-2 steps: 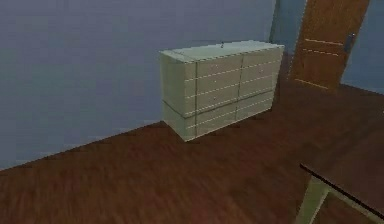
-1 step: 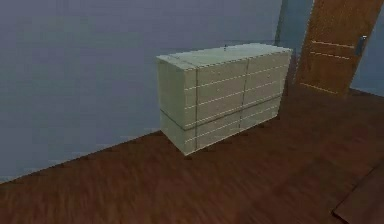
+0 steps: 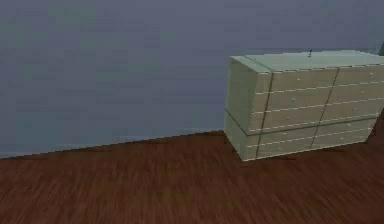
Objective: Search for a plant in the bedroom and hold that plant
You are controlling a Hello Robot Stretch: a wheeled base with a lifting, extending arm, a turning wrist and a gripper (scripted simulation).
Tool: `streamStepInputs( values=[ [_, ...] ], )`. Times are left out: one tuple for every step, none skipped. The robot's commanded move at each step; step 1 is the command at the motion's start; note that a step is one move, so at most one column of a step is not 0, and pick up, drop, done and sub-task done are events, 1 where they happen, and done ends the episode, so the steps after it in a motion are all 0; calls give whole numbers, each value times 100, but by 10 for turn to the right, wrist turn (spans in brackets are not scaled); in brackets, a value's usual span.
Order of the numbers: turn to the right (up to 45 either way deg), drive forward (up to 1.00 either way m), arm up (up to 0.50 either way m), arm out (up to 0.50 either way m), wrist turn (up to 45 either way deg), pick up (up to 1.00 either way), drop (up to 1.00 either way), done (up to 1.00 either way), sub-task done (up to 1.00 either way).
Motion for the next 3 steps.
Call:
streamStepInputs(
  values=[
    [-30,0,0,0,0,0,0,0,0],
    [450,0,0,0,0,0,0,0,0],
    [0,70,0,0,0,0,0,0,0]
  ],
)
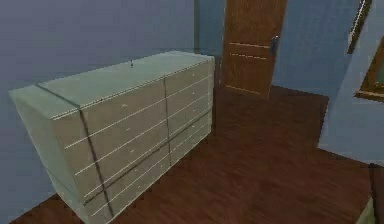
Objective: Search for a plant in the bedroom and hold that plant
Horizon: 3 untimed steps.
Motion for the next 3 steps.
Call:
streamStepInputs(
  values=[
    [210,0,0,0,0,0,0,0,0],
    [0,60,0,0,0,0,0,0,0],
    [240,0,0,0,0,0,0,0,0]
  ],
)
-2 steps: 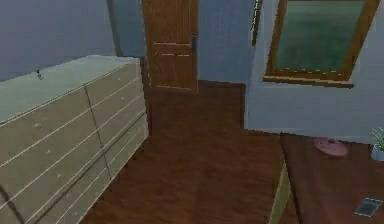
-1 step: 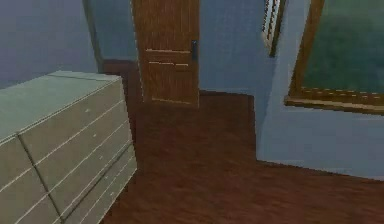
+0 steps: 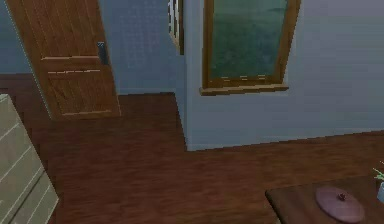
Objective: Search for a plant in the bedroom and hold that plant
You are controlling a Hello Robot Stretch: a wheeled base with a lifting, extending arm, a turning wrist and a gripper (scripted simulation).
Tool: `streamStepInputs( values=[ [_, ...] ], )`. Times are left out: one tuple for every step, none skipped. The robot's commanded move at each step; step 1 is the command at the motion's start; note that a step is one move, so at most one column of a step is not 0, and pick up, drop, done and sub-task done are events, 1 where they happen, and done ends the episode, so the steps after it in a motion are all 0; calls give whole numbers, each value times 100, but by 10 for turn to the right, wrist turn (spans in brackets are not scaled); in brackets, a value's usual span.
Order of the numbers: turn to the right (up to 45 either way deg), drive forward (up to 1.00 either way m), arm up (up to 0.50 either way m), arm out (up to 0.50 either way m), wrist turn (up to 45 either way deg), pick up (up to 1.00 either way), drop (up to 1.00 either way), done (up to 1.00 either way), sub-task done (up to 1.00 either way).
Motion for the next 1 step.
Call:
streamStepInputs(
  values=[
    [0,5,0,0,0,0,0,0,0]
  ],
)
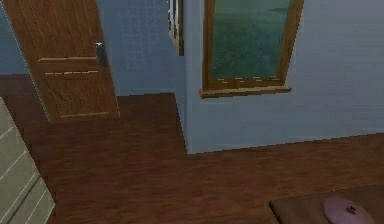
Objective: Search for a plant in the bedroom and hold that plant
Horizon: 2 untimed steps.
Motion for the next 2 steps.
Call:
streamStepInputs(
  values=[
    [-300,0,0,0,0,0,0,0,0],
    [450,0,0,0,0,0,0,0,0]
  ],
)
